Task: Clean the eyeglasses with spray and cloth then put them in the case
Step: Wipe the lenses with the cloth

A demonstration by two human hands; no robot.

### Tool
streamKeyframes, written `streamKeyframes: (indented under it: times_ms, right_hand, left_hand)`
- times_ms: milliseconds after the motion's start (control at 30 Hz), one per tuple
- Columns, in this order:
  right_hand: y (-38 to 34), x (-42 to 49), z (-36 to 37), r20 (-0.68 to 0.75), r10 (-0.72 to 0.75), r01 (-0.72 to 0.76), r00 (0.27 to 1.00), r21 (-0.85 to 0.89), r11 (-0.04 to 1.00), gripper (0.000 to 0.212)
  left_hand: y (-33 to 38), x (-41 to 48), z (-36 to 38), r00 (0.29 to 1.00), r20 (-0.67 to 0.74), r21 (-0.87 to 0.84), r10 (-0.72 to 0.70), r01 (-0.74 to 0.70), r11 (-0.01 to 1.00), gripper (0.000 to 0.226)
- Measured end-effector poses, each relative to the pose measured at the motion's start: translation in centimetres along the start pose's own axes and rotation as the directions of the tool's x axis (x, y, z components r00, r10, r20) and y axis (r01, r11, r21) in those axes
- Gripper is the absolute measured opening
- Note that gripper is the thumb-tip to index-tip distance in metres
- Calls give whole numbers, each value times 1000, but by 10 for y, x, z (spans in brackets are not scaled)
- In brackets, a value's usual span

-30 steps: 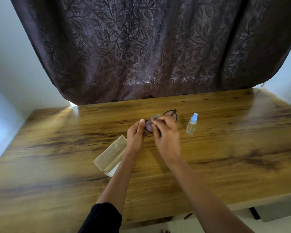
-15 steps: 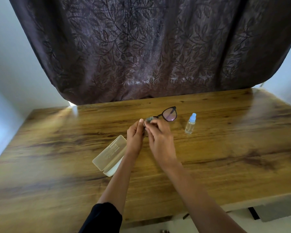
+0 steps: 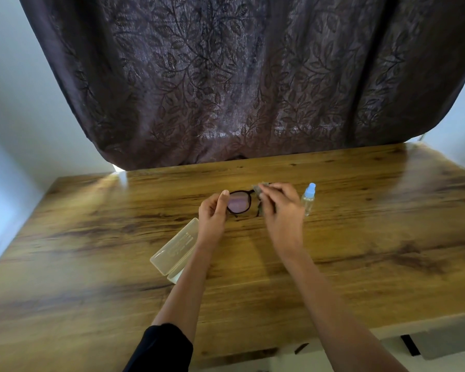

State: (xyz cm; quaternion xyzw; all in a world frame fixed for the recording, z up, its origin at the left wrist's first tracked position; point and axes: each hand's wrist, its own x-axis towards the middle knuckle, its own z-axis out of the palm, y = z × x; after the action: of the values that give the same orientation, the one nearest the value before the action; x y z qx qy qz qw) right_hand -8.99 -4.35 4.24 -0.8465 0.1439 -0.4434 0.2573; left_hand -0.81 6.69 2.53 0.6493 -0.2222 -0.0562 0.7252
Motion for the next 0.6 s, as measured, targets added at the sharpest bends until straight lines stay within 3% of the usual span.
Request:
streamKeyframes:
  times_ms: [167, 300, 433, 600]
  right_hand:
    - [13, 11, -14, -109, 149, -149, 983, 13, 989, 23]
    - [0, 7, -6, -68, 73, -74, 995, -7, 997, 22]
    - [-13, 1, -3, -20, -61, 60, 998, -36, 998, 25]
    - [7, 11, -8, -28, 56, -57, 998, -54, 997, 24]
  left_hand:
    - [7, -3, -4, 996, -54, -127, -74, 67, 990, 34]
    - [12, -5, 4, 993, -75, -150, -96, 84, 985, 51]
    - [17, -7, 6, 984, -93, -154, -153, 137, 978, 52]
    - [21, -11, 7, 975, -60, -180, -215, 201, 963, 59]
